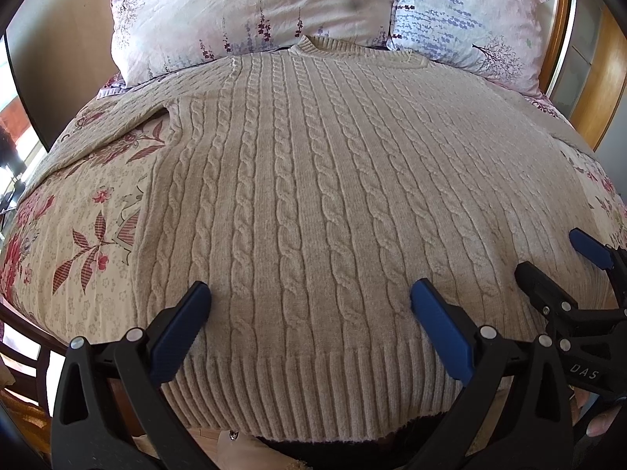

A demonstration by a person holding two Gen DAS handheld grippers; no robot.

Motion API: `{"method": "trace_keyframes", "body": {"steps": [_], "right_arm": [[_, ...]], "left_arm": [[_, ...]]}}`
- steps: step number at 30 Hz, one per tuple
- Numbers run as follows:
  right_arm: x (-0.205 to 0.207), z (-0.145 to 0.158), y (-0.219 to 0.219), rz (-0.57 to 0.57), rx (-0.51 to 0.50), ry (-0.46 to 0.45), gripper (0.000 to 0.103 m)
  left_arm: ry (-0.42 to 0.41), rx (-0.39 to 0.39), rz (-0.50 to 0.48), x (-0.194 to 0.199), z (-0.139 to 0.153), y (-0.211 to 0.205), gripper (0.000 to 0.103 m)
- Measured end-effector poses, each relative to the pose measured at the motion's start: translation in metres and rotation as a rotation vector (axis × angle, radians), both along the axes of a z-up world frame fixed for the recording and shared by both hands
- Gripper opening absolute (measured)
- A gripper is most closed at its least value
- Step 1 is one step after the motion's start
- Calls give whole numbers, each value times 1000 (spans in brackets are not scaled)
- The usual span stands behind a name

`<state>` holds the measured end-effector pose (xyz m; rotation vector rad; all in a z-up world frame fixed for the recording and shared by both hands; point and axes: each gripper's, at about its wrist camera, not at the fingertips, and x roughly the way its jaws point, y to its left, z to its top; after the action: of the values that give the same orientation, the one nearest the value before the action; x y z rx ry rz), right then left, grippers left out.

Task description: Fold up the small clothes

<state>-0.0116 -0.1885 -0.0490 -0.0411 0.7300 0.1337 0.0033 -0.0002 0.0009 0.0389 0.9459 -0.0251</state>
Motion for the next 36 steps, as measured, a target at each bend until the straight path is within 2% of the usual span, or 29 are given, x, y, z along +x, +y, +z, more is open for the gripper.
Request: {"method": "trace_keyframes", "body": {"steps": [4, 7, 10, 15, 22, 26, 31, 36], "right_arm": [[5, 3, -4, 24, 15, 22, 102], [14, 12, -22, 29, 113, 24, 102], [32, 26, -62, -70, 203, 11, 102], [68, 40, -154, -262, 432, 20, 101], [117, 35, -261, -520, 654, 53, 77], [140, 23, -308, -677, 710, 67, 65], [156, 11, -341, -751, 762, 58, 53], [155, 4, -363, -808, 799, 20, 40]], "left_arm": [[-22, 15, -18, 2, 2, -1, 101], [-15, 26, -35, 10, 4, 0, 101], [-18, 37, -26, 24, 11, 5, 101], [-33, 28, -17, 51, 24, 15, 101], [-63, -48, -26, 92, 43, 25, 101], [-87, -21, -26, 117, 50, 22, 101], [-137, -34, -70, 142, 55, 17, 101], [-115, -71, -82, 164, 51, 16, 101]]}}
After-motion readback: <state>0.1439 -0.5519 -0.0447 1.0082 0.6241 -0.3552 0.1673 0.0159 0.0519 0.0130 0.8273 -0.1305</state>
